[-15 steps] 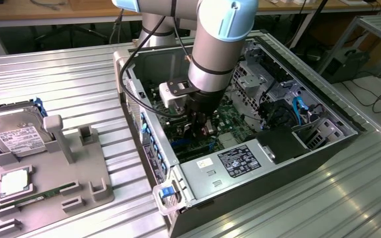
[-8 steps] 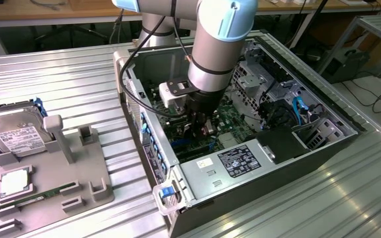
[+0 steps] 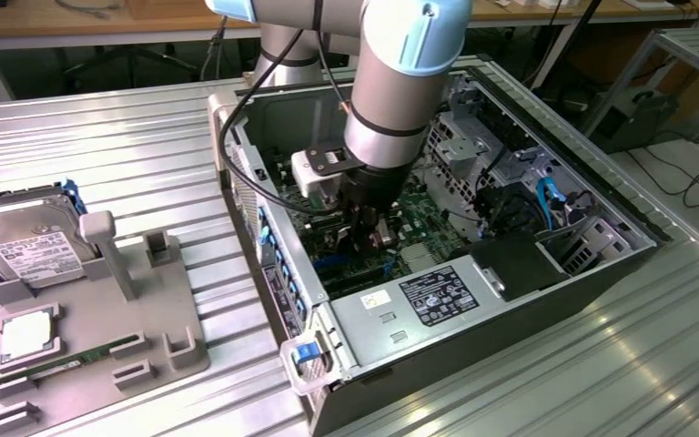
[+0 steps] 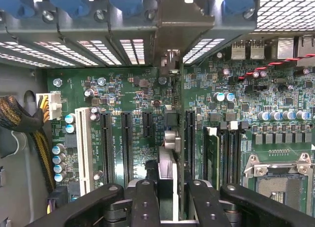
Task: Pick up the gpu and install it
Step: 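Insert the gpu into the slot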
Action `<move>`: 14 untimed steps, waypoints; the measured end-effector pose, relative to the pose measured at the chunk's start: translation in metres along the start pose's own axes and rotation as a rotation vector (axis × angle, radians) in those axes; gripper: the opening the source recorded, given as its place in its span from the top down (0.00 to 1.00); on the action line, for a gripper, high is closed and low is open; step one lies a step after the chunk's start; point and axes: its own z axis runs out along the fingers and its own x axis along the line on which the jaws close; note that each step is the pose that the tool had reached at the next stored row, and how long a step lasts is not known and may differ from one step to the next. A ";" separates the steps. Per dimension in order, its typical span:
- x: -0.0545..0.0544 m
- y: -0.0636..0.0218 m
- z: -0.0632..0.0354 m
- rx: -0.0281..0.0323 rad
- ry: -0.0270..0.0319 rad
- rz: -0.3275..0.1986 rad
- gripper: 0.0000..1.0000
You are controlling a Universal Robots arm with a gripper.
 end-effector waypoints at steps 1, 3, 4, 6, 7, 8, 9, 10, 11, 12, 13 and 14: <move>0.000 0.0000 0.0001 -0.0001 0.0000 0.000 0.72; 0.000 0.0000 0.0007 0.0001 -0.0002 0.000 0.72; 0.000 0.0000 0.0012 0.0000 -0.0002 0.000 0.72; 0.000 0.0000 0.0018 -0.0001 0.0002 0.000 0.72; 0.000 0.0001 0.0021 -0.0002 0.0003 0.000 0.72; 0.000 0.0001 0.0025 -0.0001 0.0002 0.000 0.72; 0.000 0.0001 0.0029 -0.0001 -0.0001 0.000 0.72; 0.000 0.0000 0.0033 0.0000 -0.0002 0.000 0.72; 0.000 0.0000 0.0040 0.0003 -0.0010 0.000 0.72; 0.000 0.0000 0.0046 0.0003 -0.0012 0.000 0.72; 0.000 0.0001 0.0050 0.0001 -0.0009 0.000 0.72; 0.000 0.0001 0.0052 0.0000 -0.0011 0.000 0.72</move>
